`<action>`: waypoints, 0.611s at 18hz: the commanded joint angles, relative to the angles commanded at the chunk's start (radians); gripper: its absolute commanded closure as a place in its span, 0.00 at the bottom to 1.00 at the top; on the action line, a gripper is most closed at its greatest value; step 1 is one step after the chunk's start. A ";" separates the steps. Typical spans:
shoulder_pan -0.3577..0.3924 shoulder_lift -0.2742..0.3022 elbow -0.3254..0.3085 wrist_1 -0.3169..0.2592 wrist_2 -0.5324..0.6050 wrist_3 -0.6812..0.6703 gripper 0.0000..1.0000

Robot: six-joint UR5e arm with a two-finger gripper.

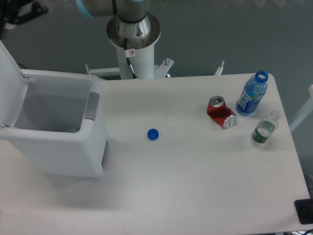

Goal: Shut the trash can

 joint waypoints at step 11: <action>-0.087 -0.060 0.037 0.000 0.069 0.008 0.99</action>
